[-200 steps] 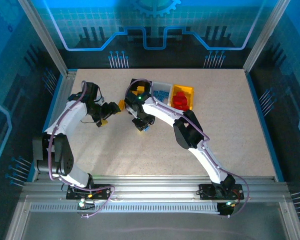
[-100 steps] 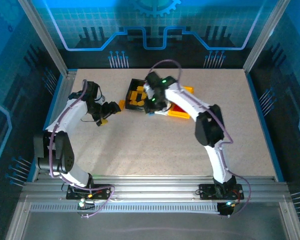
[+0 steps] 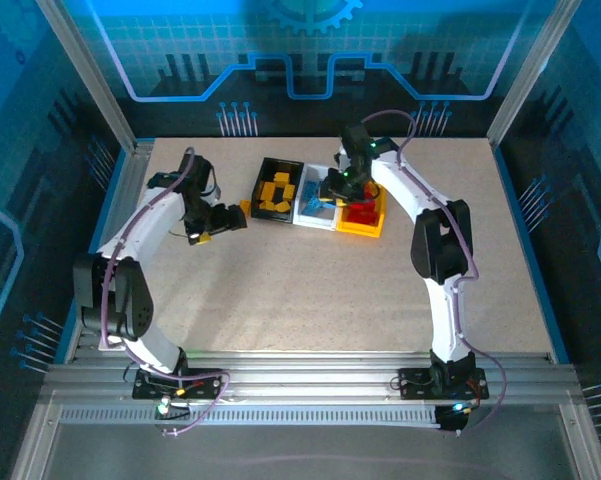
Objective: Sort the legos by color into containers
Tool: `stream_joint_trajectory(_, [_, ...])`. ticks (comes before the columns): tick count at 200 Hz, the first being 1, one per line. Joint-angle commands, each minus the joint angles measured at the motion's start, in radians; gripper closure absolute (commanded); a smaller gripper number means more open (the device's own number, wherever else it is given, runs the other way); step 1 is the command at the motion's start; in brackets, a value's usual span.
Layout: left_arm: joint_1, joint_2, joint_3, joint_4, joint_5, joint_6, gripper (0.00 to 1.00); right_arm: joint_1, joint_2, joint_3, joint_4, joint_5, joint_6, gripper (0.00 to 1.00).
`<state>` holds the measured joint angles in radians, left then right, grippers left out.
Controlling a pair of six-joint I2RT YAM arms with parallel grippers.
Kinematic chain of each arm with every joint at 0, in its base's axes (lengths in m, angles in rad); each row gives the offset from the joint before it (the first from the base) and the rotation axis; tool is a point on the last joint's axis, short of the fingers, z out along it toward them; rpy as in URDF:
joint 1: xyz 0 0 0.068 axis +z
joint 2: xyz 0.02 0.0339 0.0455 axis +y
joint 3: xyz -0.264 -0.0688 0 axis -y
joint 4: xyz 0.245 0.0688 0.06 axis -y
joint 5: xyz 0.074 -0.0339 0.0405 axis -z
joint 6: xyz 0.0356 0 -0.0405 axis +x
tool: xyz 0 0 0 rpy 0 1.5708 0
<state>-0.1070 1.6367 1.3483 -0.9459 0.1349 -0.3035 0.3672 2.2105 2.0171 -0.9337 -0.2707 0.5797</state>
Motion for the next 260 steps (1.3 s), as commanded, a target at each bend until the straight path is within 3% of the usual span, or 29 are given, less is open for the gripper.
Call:
stream_joint_trajectory(1, [-0.024, 0.031, 0.040, -0.063, -0.061, 0.058, 0.08, 0.000, 0.036, 0.041, -0.016, -0.029, 0.025, 0.75])
stream_joint_trajectory(32, [-0.042, 0.051, 0.058, -0.064, -0.064, 0.049, 0.01, 0.003, 0.062, 0.067, -0.022, -0.033, 0.026, 0.74])
stream_joint_trajectory(260, [-0.123, 0.102, 0.117, -0.105, -0.096, 0.040, 0.01, -0.039, 0.278, 0.368, -0.101, -0.059, 0.020, 0.69])
